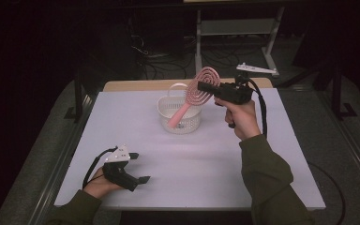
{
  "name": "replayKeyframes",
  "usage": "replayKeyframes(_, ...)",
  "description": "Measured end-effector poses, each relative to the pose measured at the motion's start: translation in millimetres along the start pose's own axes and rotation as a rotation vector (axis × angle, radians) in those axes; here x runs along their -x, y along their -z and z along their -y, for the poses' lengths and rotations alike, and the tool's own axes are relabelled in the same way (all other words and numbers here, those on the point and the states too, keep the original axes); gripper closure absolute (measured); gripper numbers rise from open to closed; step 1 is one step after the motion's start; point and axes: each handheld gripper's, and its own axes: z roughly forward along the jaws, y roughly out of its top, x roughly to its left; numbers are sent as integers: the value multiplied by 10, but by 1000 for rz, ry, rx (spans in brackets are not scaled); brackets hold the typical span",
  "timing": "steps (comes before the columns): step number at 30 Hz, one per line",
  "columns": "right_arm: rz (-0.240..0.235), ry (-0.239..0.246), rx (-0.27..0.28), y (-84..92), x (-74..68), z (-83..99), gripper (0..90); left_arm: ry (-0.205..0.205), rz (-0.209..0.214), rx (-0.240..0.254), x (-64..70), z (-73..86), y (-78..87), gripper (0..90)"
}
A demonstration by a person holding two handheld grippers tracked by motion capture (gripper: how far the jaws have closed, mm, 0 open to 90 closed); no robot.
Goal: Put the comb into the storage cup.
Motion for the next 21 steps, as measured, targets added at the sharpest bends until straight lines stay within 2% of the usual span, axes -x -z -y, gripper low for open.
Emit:
replayKeyframes(12, 51, -21, 55, -32, 143, -81, 632, 0, 2, -1, -2, 0, -2, 1)
replayKeyframes(21, 104, -37, 53, -135, 274, -31, 631, 4, 7, -1, 0, 1, -3, 1)
